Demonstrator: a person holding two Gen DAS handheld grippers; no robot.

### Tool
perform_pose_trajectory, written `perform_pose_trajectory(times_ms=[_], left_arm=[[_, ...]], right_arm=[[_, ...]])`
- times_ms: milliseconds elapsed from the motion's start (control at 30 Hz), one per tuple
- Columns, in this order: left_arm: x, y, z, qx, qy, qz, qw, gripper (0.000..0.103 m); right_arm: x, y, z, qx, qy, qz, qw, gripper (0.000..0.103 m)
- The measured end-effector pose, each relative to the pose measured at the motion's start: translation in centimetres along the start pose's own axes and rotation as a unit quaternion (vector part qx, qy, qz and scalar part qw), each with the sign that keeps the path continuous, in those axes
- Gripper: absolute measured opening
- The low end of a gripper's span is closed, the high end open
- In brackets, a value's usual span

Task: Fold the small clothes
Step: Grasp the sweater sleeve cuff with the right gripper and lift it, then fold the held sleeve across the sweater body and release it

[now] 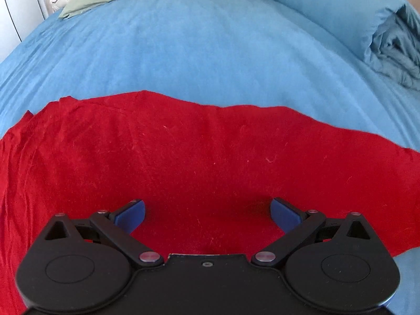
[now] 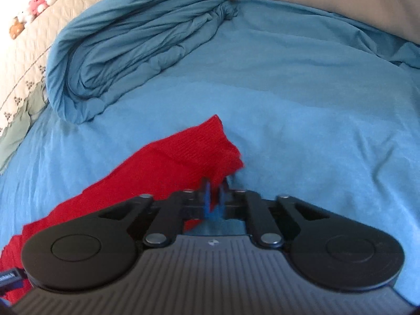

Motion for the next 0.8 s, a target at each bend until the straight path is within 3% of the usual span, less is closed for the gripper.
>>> perform_pose_trajectory(times_ms=[233,333,433,533,633,800], left_arm=[[0.6,-0.8,0.3,0.001,-0.007,-0.034,0.9994,0.103],[1.0,0.4,-1.0,-0.02,0.019,-0.041,0.9988,0.096],[2.4,3.0,-3.7,-0.046,0.043,-0.02,0.9978,0.097],[4.1,6.4,-8.2,-0.057,0.052,0.015,0.9969,0.097],[5.2,9.7,-15.0,-0.038,0.064,0.047,0.9962,0.099],[3.8,13.0,-27.4,0.003,0.11,0.058,0.9922,0.102]], right_arm=[[2.1,2.7,-4.8,0.036,0.023,0.021,0.999,0.02],[2.7,4.2,-9.3,0.073,0.053,0.028,0.996,0.02],[3.0,6.1,-14.9,0.116,0.078,0.037,0.99,0.02],[2.5,8.2,-21.6,0.169,0.1,0.042,0.98,0.02],[0.6,10.6,-29.2,0.229,0.131,0.042,0.964,0.02],[-6.6,14.9,-41.7,0.333,0.183,0.01,0.925,0.02]])
Point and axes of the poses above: each gripper's, at about its wrist camera, not at the fingertips, and y roughly against the way its jaws point, z to its right, x to its top, the point moved 9 cm from there along -y, roughly the way its jaws point, and after that the axes turned 3 degrees about z, right-handed, at the moved point
